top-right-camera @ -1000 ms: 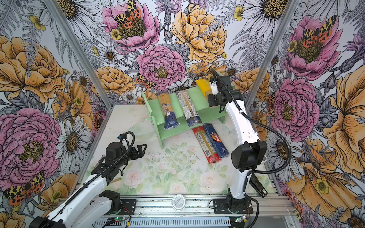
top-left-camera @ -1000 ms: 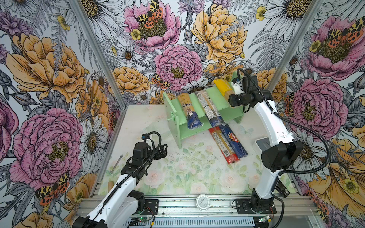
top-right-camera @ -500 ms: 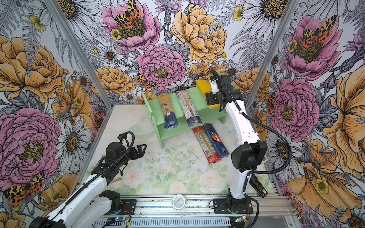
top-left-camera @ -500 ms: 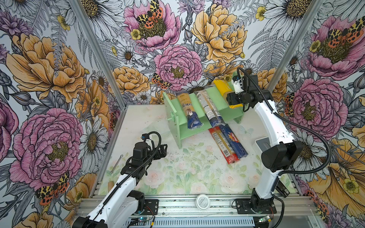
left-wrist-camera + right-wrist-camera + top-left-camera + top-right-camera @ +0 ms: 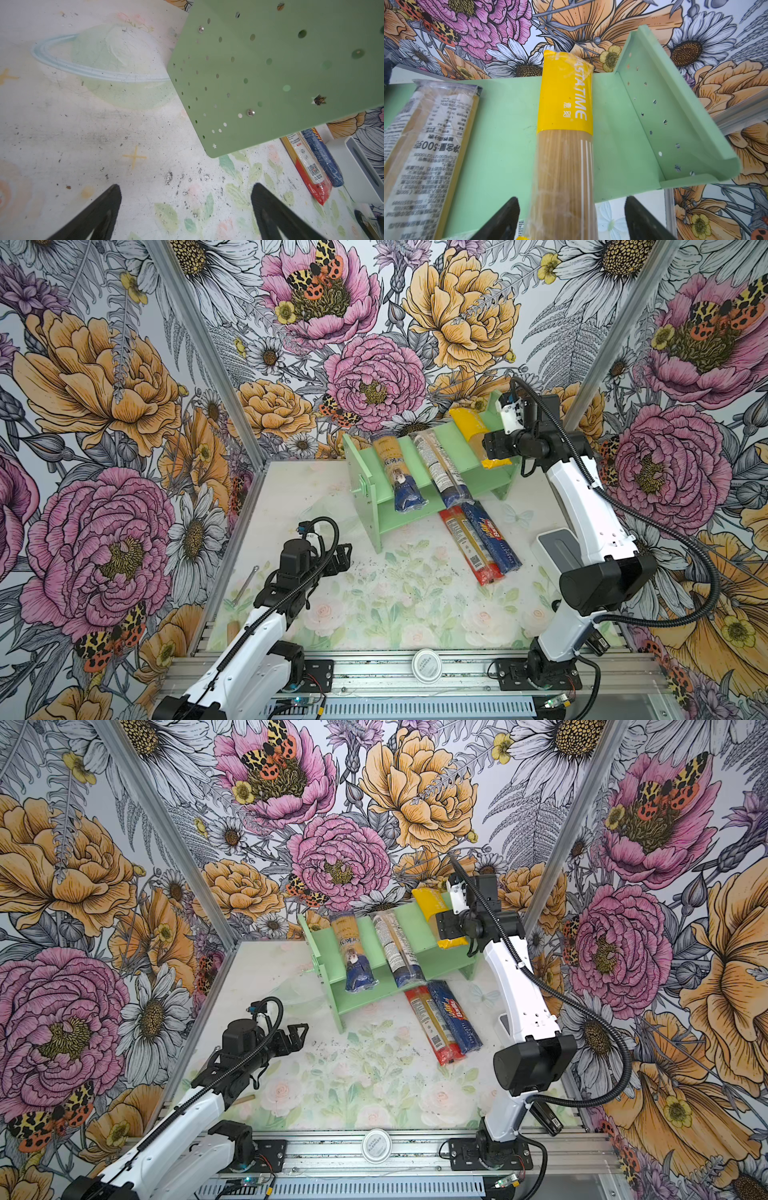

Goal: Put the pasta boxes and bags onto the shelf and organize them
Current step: 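Open the right gripper and draw it back from the shelf, then move the right gripper down over the red-and-white spaghetti bag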

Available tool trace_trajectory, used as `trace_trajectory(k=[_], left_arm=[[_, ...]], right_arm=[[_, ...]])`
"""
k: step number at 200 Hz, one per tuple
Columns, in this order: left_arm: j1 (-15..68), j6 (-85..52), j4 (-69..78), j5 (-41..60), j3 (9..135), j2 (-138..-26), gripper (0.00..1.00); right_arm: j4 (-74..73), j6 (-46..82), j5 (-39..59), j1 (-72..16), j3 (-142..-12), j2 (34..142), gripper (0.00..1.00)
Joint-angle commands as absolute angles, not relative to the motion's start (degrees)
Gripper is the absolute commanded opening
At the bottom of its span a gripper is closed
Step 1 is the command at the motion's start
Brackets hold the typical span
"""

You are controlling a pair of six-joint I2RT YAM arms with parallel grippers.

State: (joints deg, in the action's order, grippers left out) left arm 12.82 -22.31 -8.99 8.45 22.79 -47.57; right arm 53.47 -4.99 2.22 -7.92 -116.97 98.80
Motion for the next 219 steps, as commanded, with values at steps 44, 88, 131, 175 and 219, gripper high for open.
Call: trace_trajectory(k=[44,88,131,175,219], left_arm=[[12.1,-21.4,-7.5,9.9,22.0,-48.1,0.99],[12.1,-21.8,-6.9,11.1,22.3,-48.5,0.99],[12.1,-21.8,-6.5,11.4,22.8,-49.0,0.99],[12.1,-22.6,-5.7,11.9,22.4,-50.1,0.99],[12.1,-22.4,-6.5,11.0,22.2,-49.0,0.99]], right_arm=[[51.8,-3.5,9.8,-12.3,-99.5,80.7,0.84],[48.8,0.0,12.2,-16.9,-82.3,66.6,0.84],[47.5,3.1,14.7,-19.6,-71.8,58.0,0.85],[42.7,4.9,12.5,-21.9,-67.3,56.0,0.85],[36.1,6.3,8.5,-22.4,-66.4,58.7,0.84]])
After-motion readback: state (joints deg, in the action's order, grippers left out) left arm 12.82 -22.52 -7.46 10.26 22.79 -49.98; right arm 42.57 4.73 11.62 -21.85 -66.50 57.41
